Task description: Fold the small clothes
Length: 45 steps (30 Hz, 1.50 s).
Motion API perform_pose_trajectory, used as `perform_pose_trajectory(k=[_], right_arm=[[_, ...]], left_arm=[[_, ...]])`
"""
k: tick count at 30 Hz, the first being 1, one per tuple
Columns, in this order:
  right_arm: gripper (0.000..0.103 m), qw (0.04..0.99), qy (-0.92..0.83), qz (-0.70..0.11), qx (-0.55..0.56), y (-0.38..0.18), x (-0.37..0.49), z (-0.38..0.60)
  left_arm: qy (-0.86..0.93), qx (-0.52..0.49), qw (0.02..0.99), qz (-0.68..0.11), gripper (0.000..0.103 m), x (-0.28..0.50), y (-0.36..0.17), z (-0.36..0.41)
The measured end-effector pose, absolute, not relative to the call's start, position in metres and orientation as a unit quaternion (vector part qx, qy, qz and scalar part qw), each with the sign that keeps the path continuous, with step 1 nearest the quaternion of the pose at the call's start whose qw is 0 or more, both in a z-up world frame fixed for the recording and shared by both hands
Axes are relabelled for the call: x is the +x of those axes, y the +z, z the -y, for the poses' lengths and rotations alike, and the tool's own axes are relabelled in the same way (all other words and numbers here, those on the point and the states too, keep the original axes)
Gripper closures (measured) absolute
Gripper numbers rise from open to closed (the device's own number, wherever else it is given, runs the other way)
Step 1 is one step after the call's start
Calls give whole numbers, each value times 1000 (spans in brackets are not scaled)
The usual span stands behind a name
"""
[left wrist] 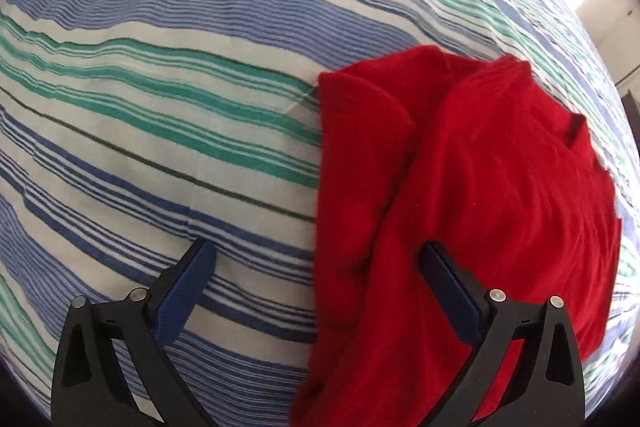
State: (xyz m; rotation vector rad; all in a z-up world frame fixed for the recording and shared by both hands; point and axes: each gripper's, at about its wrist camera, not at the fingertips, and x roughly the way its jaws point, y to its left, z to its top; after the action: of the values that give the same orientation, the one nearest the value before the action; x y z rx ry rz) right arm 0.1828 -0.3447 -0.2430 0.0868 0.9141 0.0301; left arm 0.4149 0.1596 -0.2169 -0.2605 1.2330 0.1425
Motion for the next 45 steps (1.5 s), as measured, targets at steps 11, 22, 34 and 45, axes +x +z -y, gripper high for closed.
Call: perform_pose_trajectory(k=[11, 22, 34, 45], right_arm=[[0, 896, 12, -442, 35, -242, 185, 345], [0, 896, 13, -443, 35, -243, 186, 345], [2, 883, 9, -466, 52, -227, 193, 348], [12, 838, 139, -458, 264, -170, 376, 309]], left_arm=[[-53, -82, 862, -498, 97, 414, -92, -19], [-134, 99, 823, -543, 77, 372, -183, 222], [-5, 57, 888, -457, 16, 239, -163, 6], [70, -20, 885, -460, 13, 232, -227, -59]])
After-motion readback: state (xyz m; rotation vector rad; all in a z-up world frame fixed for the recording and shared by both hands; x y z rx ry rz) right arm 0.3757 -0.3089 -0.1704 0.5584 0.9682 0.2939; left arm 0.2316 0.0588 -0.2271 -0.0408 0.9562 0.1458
